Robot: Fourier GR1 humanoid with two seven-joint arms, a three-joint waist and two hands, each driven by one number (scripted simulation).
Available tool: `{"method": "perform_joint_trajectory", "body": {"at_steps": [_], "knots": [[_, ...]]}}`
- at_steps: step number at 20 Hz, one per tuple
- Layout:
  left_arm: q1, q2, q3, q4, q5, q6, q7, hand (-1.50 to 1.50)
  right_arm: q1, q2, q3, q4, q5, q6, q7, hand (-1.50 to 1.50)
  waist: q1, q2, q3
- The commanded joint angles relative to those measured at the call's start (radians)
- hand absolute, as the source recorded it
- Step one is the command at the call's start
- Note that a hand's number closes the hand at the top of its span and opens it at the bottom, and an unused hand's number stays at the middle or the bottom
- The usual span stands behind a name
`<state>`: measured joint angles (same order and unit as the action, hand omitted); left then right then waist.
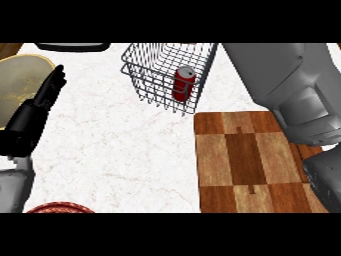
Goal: Pick the can from the cutting board and place it in the basket
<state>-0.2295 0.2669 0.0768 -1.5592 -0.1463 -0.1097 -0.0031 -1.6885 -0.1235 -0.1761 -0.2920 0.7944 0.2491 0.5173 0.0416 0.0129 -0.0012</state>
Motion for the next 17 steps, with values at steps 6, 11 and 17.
{"method": "perform_joint_trajectory", "body": {"at_steps": [6, 11, 17], "knots": [[-0.022, 0.002, 0.006, 0.016, 0.004, -0.008, 0.004, 0.0, 0.043, -0.004, -0.166, -0.089, -0.107, -0.409, 0.013, -1.5, -0.002, 0.004, 0.0], [-0.008, 0.001, 0.018, 0.034, 0.001, 0.0, -0.028, 0.0, 0.064, -0.139, -0.233, -0.123, -0.14, -0.496, -0.012, -1.5, -0.019, 0.002, 0.001], [0.032, -0.015, 0.003, 0.0, -0.025, 0.021, -0.004, 0.0, 0.161, -0.244, -0.274, -0.17, -0.171, -0.532, -0.053, -1.5, -0.033, -0.01, 0.001]]}}
